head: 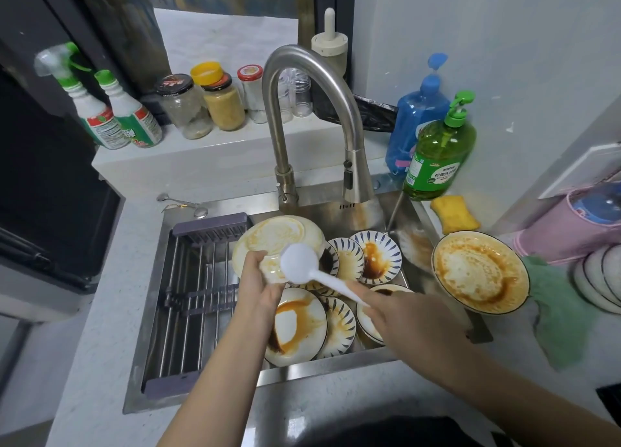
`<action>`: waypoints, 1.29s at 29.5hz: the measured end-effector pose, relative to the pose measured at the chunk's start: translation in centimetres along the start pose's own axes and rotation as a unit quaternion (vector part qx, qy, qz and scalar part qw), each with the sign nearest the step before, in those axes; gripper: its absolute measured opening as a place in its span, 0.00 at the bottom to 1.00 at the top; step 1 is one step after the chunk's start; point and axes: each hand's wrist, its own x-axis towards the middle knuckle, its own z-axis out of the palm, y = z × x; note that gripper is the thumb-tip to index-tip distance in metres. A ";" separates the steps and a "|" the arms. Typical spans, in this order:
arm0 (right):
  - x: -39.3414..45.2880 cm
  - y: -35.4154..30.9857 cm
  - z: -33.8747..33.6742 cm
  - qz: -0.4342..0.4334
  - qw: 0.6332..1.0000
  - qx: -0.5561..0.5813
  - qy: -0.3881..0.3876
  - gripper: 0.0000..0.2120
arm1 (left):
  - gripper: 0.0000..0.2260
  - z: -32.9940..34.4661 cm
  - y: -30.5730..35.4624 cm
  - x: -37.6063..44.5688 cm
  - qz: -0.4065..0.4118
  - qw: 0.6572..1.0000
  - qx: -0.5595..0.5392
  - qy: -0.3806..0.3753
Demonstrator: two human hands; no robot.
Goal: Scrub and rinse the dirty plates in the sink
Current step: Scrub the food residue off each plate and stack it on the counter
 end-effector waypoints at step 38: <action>-6.3 13.7 0.3 0.344 0.728 0.585 0.098 0.16 | 0.27 6.6 -12.3 -1.3 0.283 0.253 0.849 -0.366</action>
